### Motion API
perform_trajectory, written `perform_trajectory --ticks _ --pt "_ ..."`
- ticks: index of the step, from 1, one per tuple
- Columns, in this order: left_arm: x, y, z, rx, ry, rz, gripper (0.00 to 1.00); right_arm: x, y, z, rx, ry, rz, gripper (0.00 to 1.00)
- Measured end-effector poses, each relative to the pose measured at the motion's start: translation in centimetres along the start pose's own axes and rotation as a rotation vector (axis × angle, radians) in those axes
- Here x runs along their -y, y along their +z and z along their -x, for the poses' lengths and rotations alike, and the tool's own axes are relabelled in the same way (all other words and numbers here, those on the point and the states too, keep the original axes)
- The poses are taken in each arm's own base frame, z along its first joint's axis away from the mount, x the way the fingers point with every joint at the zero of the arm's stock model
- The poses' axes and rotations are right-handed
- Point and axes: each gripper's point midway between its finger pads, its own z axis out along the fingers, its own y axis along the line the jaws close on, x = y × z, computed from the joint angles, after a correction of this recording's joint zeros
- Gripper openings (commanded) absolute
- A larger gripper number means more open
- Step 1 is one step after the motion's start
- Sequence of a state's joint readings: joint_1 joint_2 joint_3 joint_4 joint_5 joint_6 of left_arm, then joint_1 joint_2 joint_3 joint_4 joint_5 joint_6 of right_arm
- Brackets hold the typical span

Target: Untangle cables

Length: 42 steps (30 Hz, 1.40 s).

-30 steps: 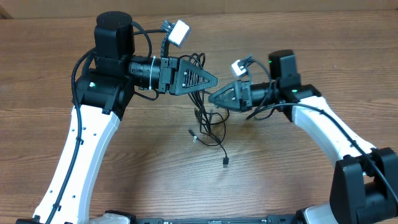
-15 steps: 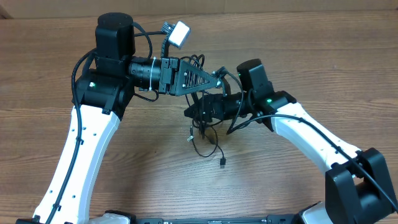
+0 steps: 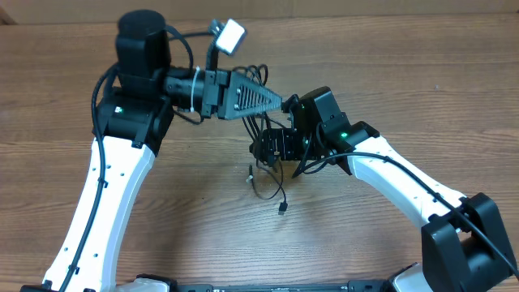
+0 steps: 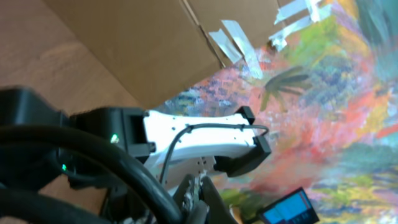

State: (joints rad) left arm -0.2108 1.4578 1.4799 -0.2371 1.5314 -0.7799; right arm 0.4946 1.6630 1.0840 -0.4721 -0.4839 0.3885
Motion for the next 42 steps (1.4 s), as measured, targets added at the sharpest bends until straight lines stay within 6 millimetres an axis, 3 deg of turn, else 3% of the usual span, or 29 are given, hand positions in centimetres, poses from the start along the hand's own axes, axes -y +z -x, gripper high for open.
perform_trajectory --ticks 10,14,28,36,42 --pt "4.2 -0.4 1.9 -0.009 0.175 -0.022 0.04 5.2 2.9 -1.2 -0.050 0.058 -0.183 1.00" --pt "5.8 -1.1 2.4 0.011 0.202 -0.008 0.04 6.8 3.2 -1.4 -0.052 0.070 -0.246 1.00" --pt "6.2 -6.5 4.2 0.157 0.109 0.096 0.04 12.4 0.7 -0.9 -0.011 0.134 -0.479 1.00" --pt "6.0 -7.2 4.5 0.176 0.103 0.109 0.04 15.2 -1.1 -0.4 0.008 0.196 -0.548 1.00" --pt "6.0 -7.2 4.5 0.175 0.130 0.112 0.04 18.4 -3.3 0.0 0.031 0.295 -0.586 1.00"
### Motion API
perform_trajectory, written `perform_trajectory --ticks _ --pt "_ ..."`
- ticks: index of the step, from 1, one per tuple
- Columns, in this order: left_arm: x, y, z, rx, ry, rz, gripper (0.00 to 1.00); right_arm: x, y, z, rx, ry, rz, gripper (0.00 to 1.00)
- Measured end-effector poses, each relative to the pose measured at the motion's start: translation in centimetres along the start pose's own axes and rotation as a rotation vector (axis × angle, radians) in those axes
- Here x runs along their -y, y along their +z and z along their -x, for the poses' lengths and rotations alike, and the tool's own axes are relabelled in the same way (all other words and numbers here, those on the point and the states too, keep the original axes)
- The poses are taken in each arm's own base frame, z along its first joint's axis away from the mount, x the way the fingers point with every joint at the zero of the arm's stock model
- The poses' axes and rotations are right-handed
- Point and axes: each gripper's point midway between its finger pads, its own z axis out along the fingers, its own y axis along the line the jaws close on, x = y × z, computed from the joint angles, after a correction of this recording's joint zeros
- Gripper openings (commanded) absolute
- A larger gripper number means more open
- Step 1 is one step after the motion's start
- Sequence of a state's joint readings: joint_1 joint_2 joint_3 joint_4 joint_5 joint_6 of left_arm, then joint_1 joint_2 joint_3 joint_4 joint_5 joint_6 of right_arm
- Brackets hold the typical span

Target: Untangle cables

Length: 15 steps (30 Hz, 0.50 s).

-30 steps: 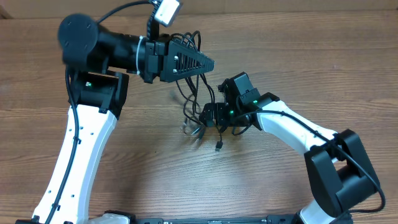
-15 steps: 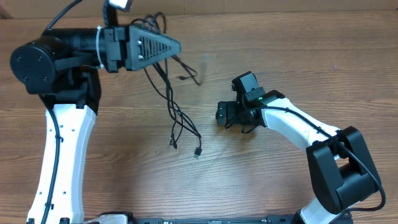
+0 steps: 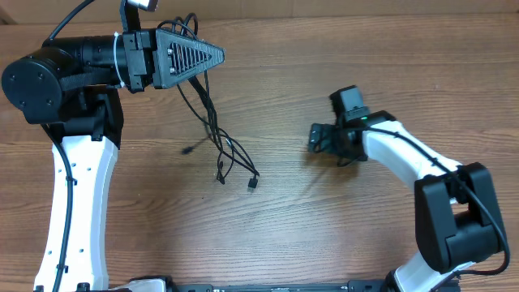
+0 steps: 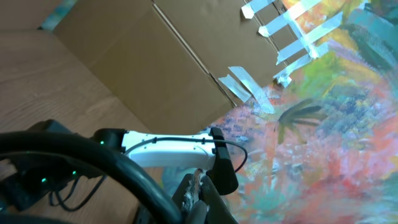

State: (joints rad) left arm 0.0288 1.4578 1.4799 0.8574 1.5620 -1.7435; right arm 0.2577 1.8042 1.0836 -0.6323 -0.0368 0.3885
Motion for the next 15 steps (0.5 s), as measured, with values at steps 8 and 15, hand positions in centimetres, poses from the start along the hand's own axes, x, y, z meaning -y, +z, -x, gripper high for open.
perform_trajectory --ticks 8,15 --pt "0.3 0.9 -0.4 -0.022 0.070 -0.021 0.04 4.8 -0.4 1.8 0.014 0.134 -0.039 1.00" --pt "-1.0 1.7 -1.4 -0.044 0.043 -0.039 0.04 5.2 -0.4 1.9 0.013 0.146 -0.035 1.00"
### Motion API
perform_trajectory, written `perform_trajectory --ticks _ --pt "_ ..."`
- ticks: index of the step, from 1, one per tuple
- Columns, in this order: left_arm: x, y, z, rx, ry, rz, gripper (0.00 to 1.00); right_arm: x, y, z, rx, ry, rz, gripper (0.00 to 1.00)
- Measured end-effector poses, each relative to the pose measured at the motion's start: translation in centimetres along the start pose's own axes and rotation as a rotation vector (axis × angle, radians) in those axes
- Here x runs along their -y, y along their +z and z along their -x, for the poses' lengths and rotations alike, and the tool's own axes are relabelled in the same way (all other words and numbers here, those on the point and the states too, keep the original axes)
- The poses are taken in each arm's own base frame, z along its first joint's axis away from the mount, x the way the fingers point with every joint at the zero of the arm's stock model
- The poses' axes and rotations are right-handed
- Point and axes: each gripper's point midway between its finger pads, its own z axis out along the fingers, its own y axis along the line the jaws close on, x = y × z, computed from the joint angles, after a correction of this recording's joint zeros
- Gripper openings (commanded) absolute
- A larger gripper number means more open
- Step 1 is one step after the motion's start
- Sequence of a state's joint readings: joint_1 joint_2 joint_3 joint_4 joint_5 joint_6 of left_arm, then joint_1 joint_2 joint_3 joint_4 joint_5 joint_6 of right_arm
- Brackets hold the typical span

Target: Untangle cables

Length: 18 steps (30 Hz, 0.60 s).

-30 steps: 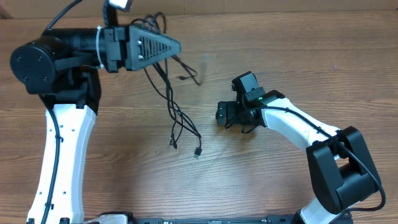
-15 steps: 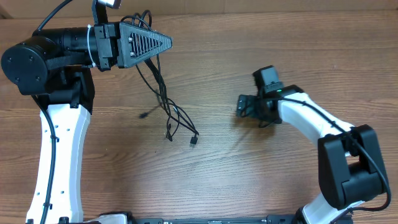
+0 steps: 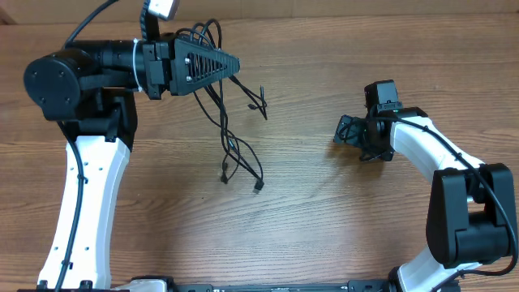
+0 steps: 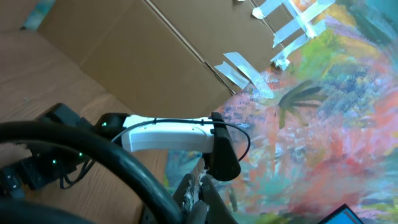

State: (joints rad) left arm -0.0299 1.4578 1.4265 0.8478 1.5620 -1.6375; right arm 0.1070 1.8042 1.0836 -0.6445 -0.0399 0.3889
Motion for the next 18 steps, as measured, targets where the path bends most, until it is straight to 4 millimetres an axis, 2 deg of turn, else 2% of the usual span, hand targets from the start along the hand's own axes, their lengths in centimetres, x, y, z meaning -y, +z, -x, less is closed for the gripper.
perform_trajectory --ticks 7,11,16,18 --pt "-2.5 0.0 -1.2 -0.001 -0.080 0.000 0.04 -0.3 0.0 0.0 -0.003 -0.001 0.015 1.00" --pt "-3.4 0.0 -1.7 -0.001 -0.111 0.000 0.04 0.3 0.0 0.3 0.017 0.000 -0.020 1.00" --pt "-4.1 0.3 -2.3 -0.008 -0.134 -0.005 0.04 2.4 -0.1 0.5 0.011 0.039 -0.071 1.00" --pt "-3.9 0.7 -2.5 -0.020 -0.123 -0.015 0.04 4.4 -0.3 1.1 0.013 0.109 -0.092 1.00"
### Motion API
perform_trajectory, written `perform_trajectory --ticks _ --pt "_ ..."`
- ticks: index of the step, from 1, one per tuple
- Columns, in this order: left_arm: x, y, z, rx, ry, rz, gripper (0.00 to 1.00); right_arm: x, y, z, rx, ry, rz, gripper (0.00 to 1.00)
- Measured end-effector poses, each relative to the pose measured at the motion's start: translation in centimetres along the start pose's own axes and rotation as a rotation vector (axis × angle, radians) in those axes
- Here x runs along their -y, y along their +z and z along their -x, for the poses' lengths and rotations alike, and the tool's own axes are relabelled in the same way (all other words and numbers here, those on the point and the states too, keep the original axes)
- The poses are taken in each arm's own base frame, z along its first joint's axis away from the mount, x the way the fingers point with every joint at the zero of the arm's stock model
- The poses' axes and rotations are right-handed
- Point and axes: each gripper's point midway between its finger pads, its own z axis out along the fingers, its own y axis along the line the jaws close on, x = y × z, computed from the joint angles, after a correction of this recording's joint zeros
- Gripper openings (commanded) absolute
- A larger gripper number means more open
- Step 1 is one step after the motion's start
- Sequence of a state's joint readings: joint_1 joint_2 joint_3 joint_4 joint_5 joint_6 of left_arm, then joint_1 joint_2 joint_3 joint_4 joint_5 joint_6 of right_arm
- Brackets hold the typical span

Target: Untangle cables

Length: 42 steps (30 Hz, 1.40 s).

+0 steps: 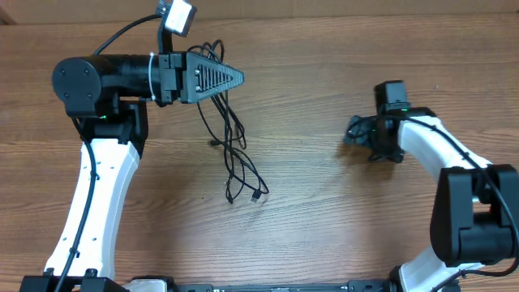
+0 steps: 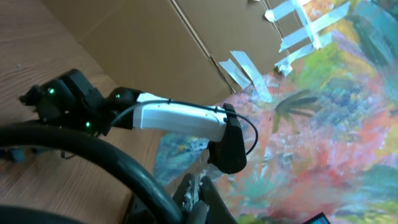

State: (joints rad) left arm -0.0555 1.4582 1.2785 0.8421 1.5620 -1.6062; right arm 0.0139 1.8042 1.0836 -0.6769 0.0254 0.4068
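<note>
A bundle of thin black cables (image 1: 231,146) hangs from my left gripper (image 1: 241,79), which points right at the upper left and is shut on them. The loose plug ends (image 1: 258,195) lie on the wood table. In the left wrist view the left gripper (image 2: 198,183) shows its jaws pressed together, with a thick black hose across the front. My right gripper (image 1: 355,130) sits low over the table at the right, far from the cables. Whether it holds anything cannot be told. The right arm (image 2: 180,118) also shows in the left wrist view.
The wood table (image 1: 324,227) spreads between the two arms. A cardboard wall (image 2: 143,43) stands along the far edge. The white left arm (image 1: 97,195) runs down the left side.
The cable bundle, which had a strand flung out to the right, now hangs straighter with its ends a little lower on the table. My left gripper sits slightly lower, and the right gripper is slightly farther right.
Both grippers were together on the tangle at mid-table. Then my left gripper was at the upper left with the cables dangling from it, and the right gripper was apart at mid-right. The right gripper has since shifted farther right while the left still holds the bundle.
</note>
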Motion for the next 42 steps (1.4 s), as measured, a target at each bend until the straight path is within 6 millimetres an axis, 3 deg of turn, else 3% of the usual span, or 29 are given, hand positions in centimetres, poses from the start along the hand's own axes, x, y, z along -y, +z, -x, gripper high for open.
perform_trajectory --ticks 6,12,17,24,30,36,39,42 --pt "0.8 2.5 -1.3 -0.067 0.056 -0.052 0.04 6.9 -0.1 1.5 -0.023 0.226 -0.059 1.00" --pt "0.6 5.0 -2.2 -0.099 0.005 -0.093 0.04 10.4 -0.3 2.3 -0.015 0.330 -0.077 1.00" --pt "-1.6 6.3 -2.2 -0.062 -0.112 -0.068 0.04 11.4 -0.4 2.7 -0.004 0.362 -0.081 1.00" --pt "-6.9 7.5 -2.3 0.057 -0.263 0.094 0.04 11.3 -0.4 2.6 -0.005 0.363 -0.080 1.00" --pt "-8.3 8.4 -1.2 0.147 -0.213 0.187 0.04 11.3 -0.4 2.7 -0.004 0.363 -0.080 1.00" --pt "-6.7 8.6 2.6 0.281 -0.132 0.319 0.04 11.3 -0.4 2.6 -0.005 0.363 -0.080 1.00" --pt "-4.2 8.5 5.7 0.400 -0.008 0.419 0.04 11.3 -0.4 2.6 -0.005 0.363 -0.079 1.00" --pt "-0.3 8.7 9.4 0.572 0.180 0.450 0.04 11.3 -0.4 2.7 -0.004 0.363 -0.080 1.00"
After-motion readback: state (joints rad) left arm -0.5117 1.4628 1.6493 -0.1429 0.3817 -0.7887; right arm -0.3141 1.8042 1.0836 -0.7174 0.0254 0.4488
